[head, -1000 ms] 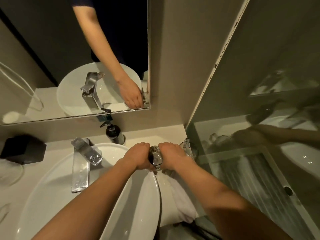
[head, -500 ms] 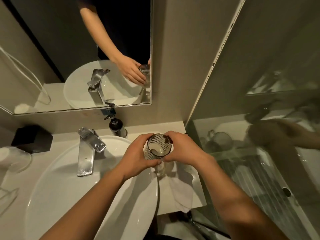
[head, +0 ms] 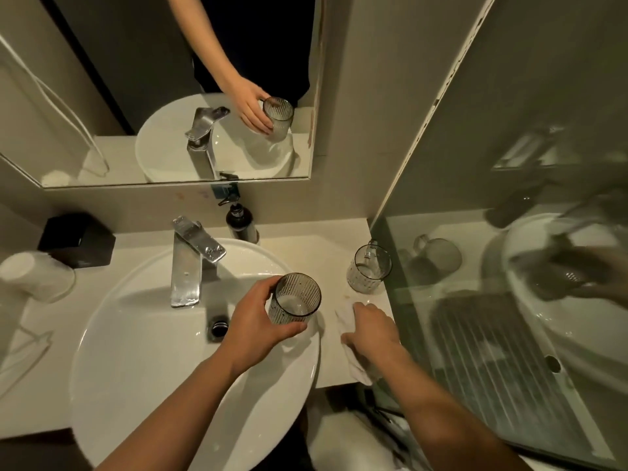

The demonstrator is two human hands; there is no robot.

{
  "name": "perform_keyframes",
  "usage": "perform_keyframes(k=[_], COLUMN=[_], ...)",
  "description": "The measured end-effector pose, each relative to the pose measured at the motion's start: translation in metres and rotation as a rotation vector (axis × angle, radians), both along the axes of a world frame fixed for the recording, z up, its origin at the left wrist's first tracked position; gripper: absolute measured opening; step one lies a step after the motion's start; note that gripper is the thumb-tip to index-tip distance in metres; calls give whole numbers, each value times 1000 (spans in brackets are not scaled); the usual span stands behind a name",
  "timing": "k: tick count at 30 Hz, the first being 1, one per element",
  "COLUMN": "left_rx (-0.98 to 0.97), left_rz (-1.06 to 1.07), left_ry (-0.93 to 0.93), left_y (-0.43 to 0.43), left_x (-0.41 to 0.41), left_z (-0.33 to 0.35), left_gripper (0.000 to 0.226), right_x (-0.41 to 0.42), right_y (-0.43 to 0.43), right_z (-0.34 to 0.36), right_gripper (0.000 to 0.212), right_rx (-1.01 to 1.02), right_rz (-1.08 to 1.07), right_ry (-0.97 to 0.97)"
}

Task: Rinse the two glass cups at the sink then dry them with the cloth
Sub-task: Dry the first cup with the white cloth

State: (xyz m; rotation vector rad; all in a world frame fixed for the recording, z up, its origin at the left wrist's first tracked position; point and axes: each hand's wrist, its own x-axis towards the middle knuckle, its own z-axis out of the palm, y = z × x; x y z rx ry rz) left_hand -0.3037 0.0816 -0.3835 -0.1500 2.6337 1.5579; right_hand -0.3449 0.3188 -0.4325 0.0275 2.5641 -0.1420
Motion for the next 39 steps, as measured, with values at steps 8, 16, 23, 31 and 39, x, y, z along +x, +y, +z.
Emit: perform_keyframes(k=[8,16,23,31,39], left_rx=[3,-12,-4,44,2], left_rz=[0,-34,-85,-80,-143], left_ry=[-33,-63,-21,88,126], left_y=[-23,-32,-20,-19,-36], left_x=[24,41,45,49,54], left_z=[-4,8,21,41,45], left_gripper=[96,97,94,78,80], right_x=[10,41,60,96,96], right_y=[1,-10,-62,-91,-91], right_z=[-27,98,168,119,141], right_gripper=[40,29,37,51,27], right_rx=[1,-842,-1186,-934,-1089], right_rz=[-66,-527,-449,-76,-248], right_ry=[160,557,892,820,433])
